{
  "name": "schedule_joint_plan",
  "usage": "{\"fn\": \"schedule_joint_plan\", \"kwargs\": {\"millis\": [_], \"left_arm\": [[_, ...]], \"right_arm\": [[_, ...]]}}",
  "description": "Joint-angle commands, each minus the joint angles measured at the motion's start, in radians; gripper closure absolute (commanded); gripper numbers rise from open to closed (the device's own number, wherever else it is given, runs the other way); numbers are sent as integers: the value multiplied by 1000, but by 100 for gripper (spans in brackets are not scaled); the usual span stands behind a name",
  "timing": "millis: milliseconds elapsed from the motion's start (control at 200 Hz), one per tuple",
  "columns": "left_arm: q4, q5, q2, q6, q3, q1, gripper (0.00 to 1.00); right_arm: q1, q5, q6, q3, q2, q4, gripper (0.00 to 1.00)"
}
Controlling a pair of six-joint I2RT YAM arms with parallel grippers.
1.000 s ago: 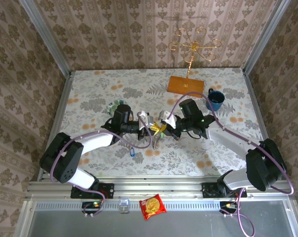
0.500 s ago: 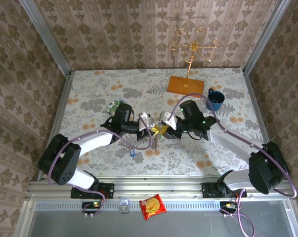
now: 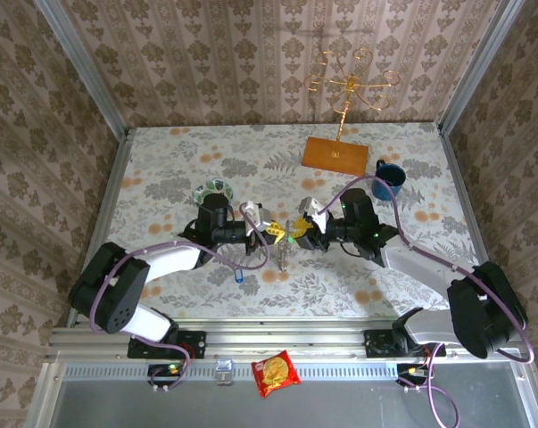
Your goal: Put the keys on the keyring
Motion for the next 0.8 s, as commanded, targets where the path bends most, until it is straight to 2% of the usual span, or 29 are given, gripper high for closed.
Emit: {"fn": "schedule_joint_plan", "kwargs": {"millis": [0, 310, 660, 740, 795], "left_arm": [[126, 46, 8, -71, -14, 7, 100], [271, 61, 46, -164, -37, 8, 100], [311, 88, 71, -190, -36, 11, 100], [320, 91, 75, -195, -37, 13, 100], [325, 94, 77, -201, -37, 15, 100]], "right_arm": [[3, -47, 39, -23, 16, 100, 67], [4, -65, 38, -49, 37, 169, 74], [7, -82, 72, -28, 75, 242, 80], [8, -85, 72, -23, 79, 244, 87], [7, -87, 69, -22, 79, 244, 97]]}}
